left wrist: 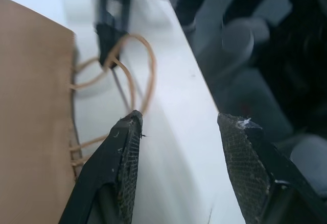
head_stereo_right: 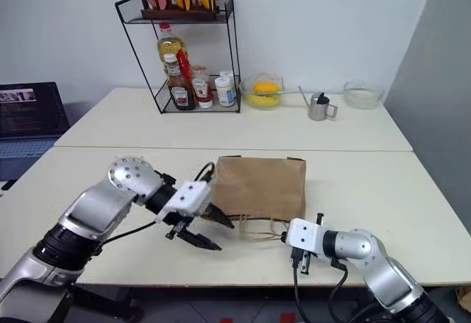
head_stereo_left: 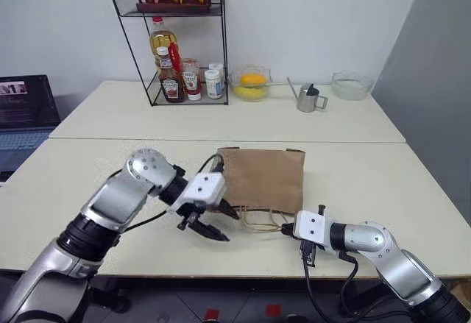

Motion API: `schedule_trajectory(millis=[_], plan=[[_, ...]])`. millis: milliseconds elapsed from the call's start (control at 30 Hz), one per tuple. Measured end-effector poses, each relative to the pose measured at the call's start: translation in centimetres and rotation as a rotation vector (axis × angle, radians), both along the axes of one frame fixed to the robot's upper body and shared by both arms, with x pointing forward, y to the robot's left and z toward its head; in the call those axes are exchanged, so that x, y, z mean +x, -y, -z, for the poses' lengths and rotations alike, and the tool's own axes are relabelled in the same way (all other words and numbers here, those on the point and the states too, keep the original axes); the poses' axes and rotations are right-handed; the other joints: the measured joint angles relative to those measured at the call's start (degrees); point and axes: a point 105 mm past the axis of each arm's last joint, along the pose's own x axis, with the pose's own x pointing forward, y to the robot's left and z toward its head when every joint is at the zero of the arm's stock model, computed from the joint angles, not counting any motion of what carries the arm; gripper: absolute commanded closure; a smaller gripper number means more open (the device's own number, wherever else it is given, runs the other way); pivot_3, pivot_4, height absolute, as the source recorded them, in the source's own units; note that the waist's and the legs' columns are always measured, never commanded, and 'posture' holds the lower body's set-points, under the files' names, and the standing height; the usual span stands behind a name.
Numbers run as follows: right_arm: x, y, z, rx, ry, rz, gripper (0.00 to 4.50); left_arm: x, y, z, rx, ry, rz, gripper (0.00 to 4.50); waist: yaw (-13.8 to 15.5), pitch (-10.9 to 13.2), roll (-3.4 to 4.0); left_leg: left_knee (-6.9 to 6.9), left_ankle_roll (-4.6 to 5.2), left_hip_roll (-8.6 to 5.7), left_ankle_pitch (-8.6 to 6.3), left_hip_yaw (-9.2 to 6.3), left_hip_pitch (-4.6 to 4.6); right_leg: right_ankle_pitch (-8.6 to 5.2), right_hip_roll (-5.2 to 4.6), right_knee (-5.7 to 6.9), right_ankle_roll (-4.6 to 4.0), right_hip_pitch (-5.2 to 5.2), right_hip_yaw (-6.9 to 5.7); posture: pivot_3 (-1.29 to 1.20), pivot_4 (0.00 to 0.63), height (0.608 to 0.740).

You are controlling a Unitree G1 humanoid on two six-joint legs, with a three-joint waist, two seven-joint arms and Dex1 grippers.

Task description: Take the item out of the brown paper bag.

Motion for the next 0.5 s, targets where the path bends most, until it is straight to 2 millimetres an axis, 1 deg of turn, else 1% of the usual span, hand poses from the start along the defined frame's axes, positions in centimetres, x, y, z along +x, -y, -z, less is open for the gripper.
schedule_trajectory(millis=[100, 167, 367, 500], plan=[[0.0, -0.1, 0.0, -0.001, 0.001, 0.003, 4.5, 0.3, 1.3, 0.5, -0.049, 0.061, 0.027, 2.01, 0.0, 0.0, -0.01, 0.0, 0.0, 0.01, 0.0, -0.02, 0.11, 0.0, 0.0, 0.0, 0.0, 0.11, -0.01, 0.0, 0.15, 0.74], [0.0, -0.1, 0.0, 0.0, -0.001, 0.005, 4.5, 0.4, 1.8, 0.6, -0.071, 0.081, 0.037, 2.01, 0.0, 0.0, -0.01, -0.01, 0.0, 0.01, 0.0, -0.01, 0.14, 0.0, 0.01, 0.0, 0.0, 0.13, -0.01, 0.0, 0.15, 0.74], [-0.1, -0.1, 0.0, 0.0, -0.004, 0.008, 4.5, 0.8, 1.8, 1.1, -0.071, 0.085, 0.038, 2.01, -0.1, 0.0, 0.0, -0.01, 0.01, 0.0, 0.0, -0.02, 0.16, 0.0, 0.0, 0.0, 0.01, 0.17, -0.01, 0.0, 0.15, 0.74], [-0.1, -0.1, 0.0, -0.001, -0.004, 0.009, 4.5, 0.6, 2.2, 1.4, -0.077, 0.069, 0.052, 2.01, -0.1, 0.0, 0.0, -0.01, 0.01, 0.0, 0.0, -0.02, 0.19, -0.01, 0.0, -0.01, 0.01, 0.19, -0.02, 0.0, 0.15, 0.74]])
